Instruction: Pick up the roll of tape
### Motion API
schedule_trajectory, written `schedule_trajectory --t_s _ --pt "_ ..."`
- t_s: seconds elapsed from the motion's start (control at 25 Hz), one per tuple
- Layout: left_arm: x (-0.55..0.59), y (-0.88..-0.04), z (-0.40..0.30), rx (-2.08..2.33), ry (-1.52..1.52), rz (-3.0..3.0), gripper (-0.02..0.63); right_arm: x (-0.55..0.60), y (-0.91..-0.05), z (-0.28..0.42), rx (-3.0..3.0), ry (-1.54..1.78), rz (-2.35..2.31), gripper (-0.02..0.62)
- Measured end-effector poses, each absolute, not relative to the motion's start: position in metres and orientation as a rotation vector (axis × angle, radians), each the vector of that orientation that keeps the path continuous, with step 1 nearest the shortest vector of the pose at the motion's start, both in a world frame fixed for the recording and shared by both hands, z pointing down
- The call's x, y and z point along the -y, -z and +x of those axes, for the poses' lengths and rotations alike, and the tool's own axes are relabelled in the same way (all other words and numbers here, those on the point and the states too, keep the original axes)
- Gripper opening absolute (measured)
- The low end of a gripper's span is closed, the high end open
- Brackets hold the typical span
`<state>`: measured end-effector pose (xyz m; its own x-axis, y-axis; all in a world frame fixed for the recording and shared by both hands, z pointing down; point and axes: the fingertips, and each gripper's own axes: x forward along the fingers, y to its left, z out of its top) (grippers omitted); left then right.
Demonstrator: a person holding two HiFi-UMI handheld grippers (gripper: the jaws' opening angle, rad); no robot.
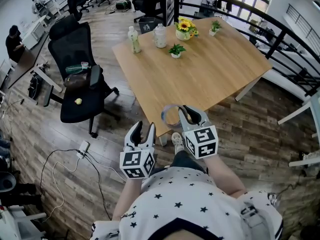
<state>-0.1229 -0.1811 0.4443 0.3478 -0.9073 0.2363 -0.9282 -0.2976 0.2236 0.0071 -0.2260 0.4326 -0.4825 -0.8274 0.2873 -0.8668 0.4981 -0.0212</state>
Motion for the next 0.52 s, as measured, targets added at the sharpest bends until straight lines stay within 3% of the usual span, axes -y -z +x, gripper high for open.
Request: schedule_trajectory --t_s 0.52 --pt "0.181 -0.4474 -0.121 1.628 -0.105 2.276 0.176 0.2285 -0.4348 0.005 2.498 -0.218 1.406 0.06"
